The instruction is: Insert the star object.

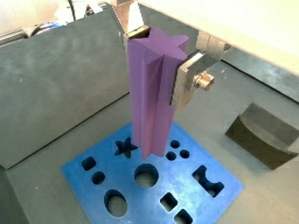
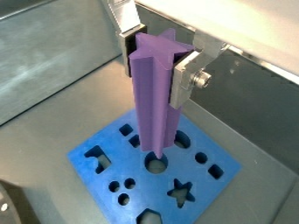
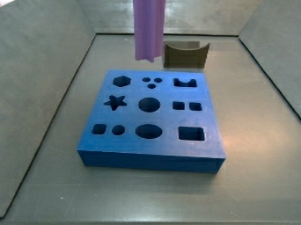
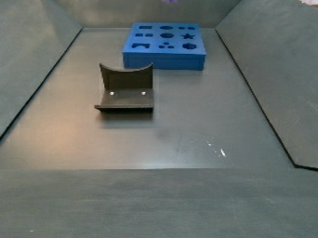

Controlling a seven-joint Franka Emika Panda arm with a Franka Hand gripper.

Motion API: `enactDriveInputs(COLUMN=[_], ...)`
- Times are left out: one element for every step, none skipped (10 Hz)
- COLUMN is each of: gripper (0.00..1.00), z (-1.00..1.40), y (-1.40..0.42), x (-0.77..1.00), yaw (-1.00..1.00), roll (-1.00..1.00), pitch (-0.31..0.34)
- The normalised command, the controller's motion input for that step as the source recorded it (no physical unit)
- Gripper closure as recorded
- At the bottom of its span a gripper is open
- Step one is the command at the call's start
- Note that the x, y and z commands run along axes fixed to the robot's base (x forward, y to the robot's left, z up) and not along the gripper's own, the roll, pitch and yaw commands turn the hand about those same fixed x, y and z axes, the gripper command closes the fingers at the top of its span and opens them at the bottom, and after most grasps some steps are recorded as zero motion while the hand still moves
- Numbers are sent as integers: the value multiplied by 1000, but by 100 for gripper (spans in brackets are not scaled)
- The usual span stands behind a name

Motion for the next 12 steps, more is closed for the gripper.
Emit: enactDriveInputs(gripper=[100,100,100,100,100,100,100,100,100,100,100,100], z=[-649,-691,-743,-737,-509,-380,-220,-143,-177,-189,-146,-140], y=[0,0,0,0,66,63,71,17,0,-11,-80,-63], x=[0,-80,-97,-126,-466,-709,-723,-597,-463,-326,-186,0], yaw=[-1000,-1000,-1000,-986,-757,-531,-340,-306,-334,-166,-66,0], roll=[0,-9,-51,-77,-113,-56,0,29,6,-20,-4,0], pitch=[0,0,0,0,-13,-110,-199,-124,-129,-64,-4,0])
